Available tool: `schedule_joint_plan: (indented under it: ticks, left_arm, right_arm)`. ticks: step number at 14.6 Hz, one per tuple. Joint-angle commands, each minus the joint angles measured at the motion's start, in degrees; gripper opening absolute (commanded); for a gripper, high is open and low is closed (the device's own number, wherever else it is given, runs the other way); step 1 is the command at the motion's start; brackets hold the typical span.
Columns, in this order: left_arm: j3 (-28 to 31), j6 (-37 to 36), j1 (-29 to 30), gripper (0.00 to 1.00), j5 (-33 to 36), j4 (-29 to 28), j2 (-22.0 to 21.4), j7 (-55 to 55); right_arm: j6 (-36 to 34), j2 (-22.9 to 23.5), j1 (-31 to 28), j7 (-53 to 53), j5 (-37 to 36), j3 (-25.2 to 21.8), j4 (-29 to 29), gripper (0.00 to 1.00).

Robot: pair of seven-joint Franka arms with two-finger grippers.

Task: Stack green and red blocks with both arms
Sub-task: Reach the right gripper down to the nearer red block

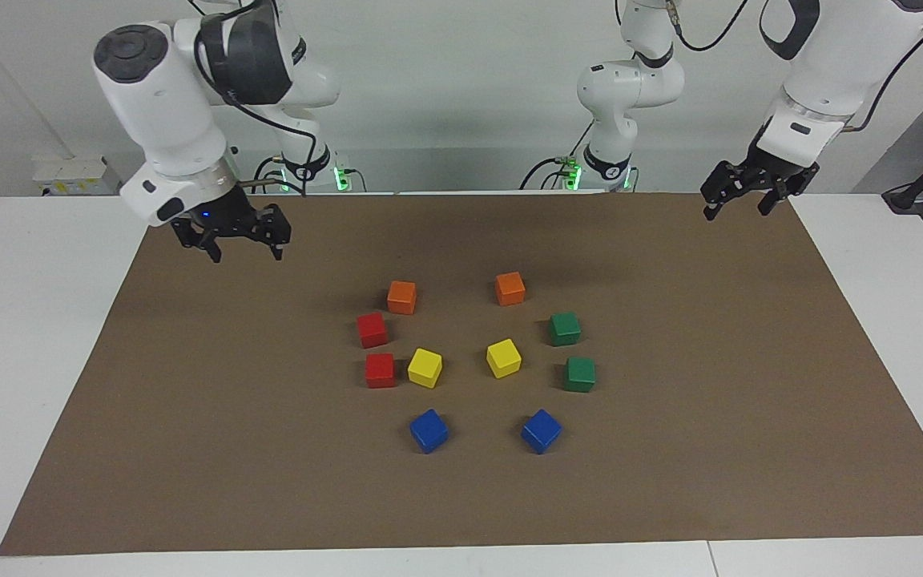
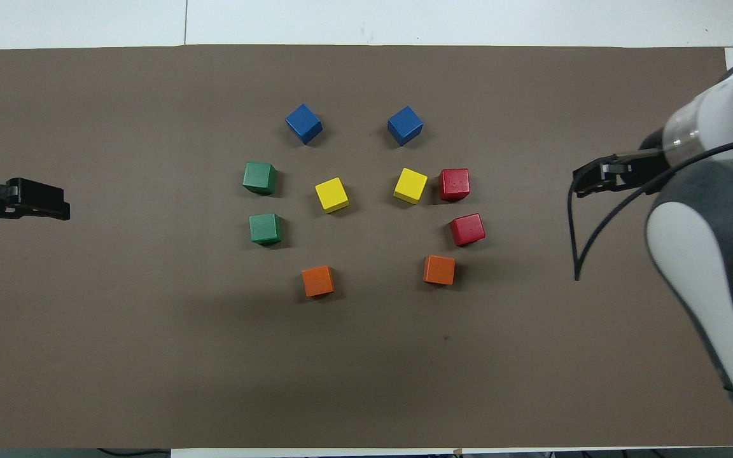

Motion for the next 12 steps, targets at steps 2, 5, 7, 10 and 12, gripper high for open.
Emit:
schedule_joint_plan:
  ticks: [2,5,7,10,12]
  left_arm:
    - [-0.25,4.13,0.65,1.00,0.60,-0.85,-0.82,-0.09]
    - [-0.17,8.11,0.91,1.00,0.60,-0.85,-0.55,-0.71]
    - [-0.08,7.68,1.78,1.00,0.69,-0.85,-0.55,-0.62]
    - [-0.17,7.32,1.79,1.00,0.69,-1.11,-0.82,-1.58]
    - [-0.17,8.02,1.70,1.00,0.69,-2.77,-1.25,-1.59]
  right_arm:
    - [5.36,3.06,4.38,7.61,0.61,0.08,-1.35,1.00]
    - [9.14,5.87,6.58,9.75,0.61,0.08,-1.78,1.00]
    - [14.92,6.32,7.46,9.75,0.61,0.08,-5.37,1.00]
    - [20.30,6.49,8.69,9.83,0.61,0.08,-9.51,1.00]
    - [23.11,6.58,9.31,9.22,0.52,0.08,-12.14,1.00]
